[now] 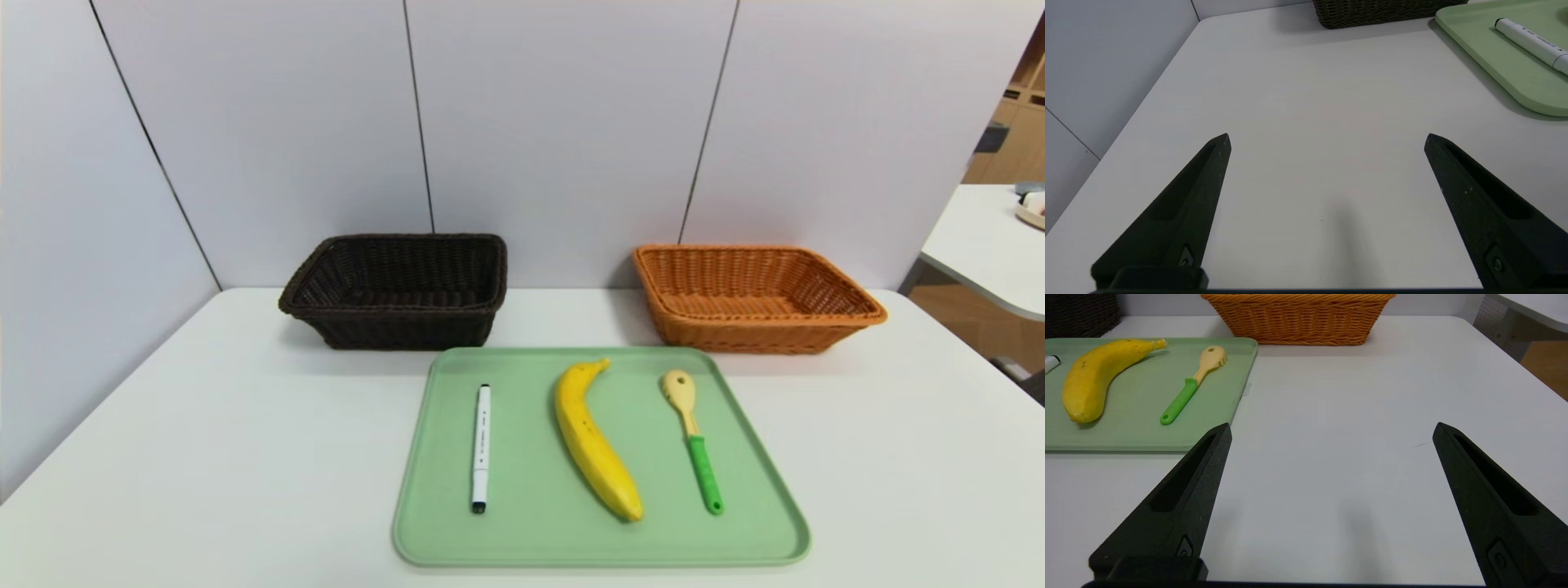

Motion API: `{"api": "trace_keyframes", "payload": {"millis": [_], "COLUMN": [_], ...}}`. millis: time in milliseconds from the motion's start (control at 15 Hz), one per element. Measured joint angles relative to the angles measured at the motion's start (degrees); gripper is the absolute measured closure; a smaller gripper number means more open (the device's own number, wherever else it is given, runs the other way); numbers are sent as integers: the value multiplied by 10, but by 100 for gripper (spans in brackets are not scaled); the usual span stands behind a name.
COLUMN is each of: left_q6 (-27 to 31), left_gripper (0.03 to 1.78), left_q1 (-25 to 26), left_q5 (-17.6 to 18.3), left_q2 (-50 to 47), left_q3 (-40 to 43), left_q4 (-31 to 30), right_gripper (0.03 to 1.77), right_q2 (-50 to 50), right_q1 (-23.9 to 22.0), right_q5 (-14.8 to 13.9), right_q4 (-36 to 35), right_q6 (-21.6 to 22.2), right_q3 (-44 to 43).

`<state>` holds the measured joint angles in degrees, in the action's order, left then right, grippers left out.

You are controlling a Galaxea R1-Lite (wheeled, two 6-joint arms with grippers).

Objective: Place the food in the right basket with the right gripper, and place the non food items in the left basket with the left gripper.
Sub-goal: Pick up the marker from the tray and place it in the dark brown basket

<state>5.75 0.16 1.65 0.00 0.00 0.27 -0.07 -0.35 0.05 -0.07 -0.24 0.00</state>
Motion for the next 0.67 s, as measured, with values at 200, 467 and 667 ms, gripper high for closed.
{"api": "trace_keyframes", "payload": {"millis": [200, 467, 667], "left_q6": [0, 0, 0], "left_gripper": [12, 12, 12], "left_q1": [0, 0, 0], "left_q5": [0, 0, 0], "left_q2": [0, 0, 0], "left_q3": [0, 0, 0], "left_q4": [0, 0, 0], "right_gripper": [10, 10, 10], "right_q2": [0, 0, 0], "right_q1": [0, 0, 0], "right_q5": [0, 0, 0], "right_q4": [0, 0, 0], "right_q6": [0, 0, 0], "right_q3": [0, 0, 0]}}
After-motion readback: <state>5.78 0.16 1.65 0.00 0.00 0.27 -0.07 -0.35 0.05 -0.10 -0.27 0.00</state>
